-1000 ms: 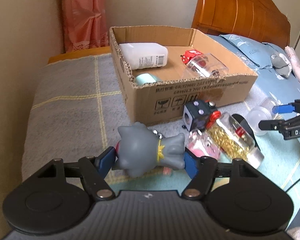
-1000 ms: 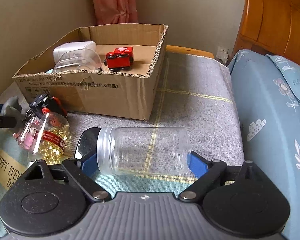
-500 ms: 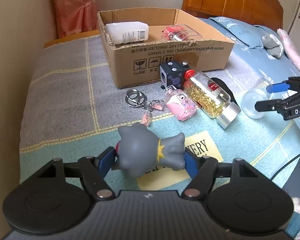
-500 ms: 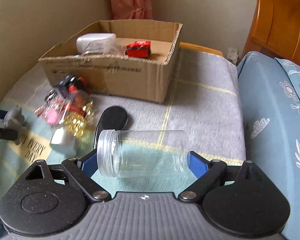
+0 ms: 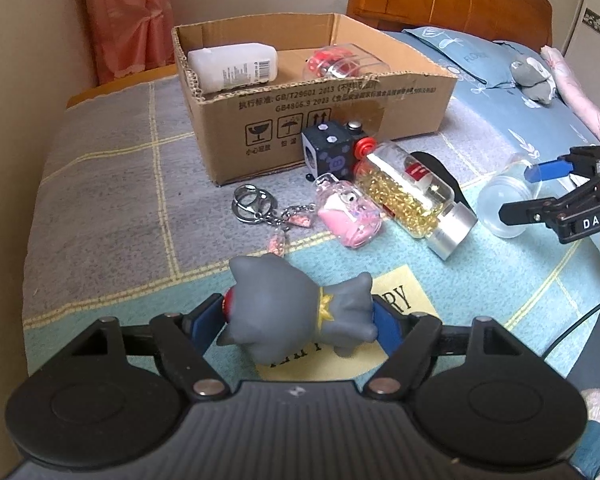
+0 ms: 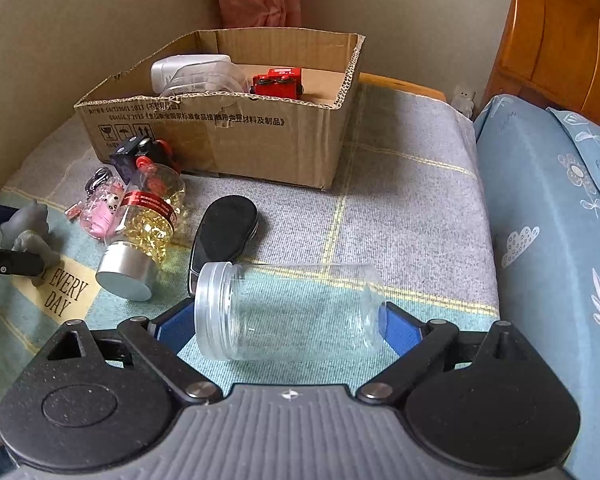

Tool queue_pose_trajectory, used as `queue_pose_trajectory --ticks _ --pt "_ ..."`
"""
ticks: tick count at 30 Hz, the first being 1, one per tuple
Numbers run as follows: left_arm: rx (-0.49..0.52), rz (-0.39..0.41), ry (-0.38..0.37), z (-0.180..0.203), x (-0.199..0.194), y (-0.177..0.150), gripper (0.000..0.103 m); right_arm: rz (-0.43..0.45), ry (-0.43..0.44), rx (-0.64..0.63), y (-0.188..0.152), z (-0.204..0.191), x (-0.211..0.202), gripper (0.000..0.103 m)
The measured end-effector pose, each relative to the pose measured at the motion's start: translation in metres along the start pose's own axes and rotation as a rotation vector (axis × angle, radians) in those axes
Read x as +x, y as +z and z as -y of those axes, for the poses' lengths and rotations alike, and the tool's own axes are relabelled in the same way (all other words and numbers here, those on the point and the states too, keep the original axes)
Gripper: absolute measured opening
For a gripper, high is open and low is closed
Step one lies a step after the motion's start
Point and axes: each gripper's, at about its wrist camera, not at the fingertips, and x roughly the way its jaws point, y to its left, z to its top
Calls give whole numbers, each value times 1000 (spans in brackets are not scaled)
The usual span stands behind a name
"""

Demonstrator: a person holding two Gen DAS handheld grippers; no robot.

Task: Organize rigid objects
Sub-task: 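Grasp the grey cat figure with the left tool while the right tool holds the clear jar, then carry the grey cat and clear jar into the box and open both tools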

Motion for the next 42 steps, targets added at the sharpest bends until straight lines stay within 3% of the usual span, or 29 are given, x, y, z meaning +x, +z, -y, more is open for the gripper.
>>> queue_pose_trajectory --ticks 10,20,30,37,42 --pt "-8 5 -22 -3 0 2 73 -8 -23 -33 1 -4 1 94" --pt "7 44 -41 2 -29 24 73 31 48 -61 16 -2 -20 94" --pt "63 79 -18 11 -46 73 73 123 89 -128 55 -3 -48 94" --pt "106 128 -6 10 -43 126 73 201 92 -159 96 -2 -53 94" --pt "81 147 12 -5 -30 169 73 223 98 -169 127 -2 -45 94"
